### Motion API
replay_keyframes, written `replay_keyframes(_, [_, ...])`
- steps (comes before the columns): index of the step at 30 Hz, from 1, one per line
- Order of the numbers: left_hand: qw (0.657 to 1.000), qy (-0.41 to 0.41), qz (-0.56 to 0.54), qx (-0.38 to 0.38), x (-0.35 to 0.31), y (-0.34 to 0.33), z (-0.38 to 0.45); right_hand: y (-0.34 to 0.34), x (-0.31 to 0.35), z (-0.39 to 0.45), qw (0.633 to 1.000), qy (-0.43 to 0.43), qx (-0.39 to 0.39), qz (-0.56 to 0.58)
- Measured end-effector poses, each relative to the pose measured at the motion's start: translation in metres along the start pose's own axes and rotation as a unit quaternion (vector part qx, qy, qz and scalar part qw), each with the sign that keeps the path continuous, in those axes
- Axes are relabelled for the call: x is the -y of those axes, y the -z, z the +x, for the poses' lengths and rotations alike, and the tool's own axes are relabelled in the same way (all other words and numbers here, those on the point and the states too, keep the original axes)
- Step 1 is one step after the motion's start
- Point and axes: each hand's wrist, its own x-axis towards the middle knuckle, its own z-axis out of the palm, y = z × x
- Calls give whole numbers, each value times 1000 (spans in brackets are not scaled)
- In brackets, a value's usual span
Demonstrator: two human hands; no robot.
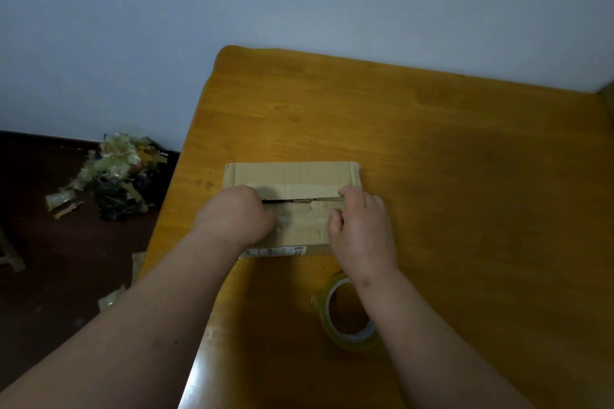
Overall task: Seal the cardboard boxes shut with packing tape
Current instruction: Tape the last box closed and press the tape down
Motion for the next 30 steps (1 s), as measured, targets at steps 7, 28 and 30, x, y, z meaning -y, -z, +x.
replay_keyframes(7, [1000,-2,13,-14,-2,-2,-1,3,-6,1,1000,-26,-10,6])
replay_keyframes(28, [980,-42,-58,-186,23,-8,-16,2,-13,4,974,-147,10,172])
replay_keyframes(30, [966,-87,-37,-241,23,-13,-19,2,-15,4,966,-163,20,199])
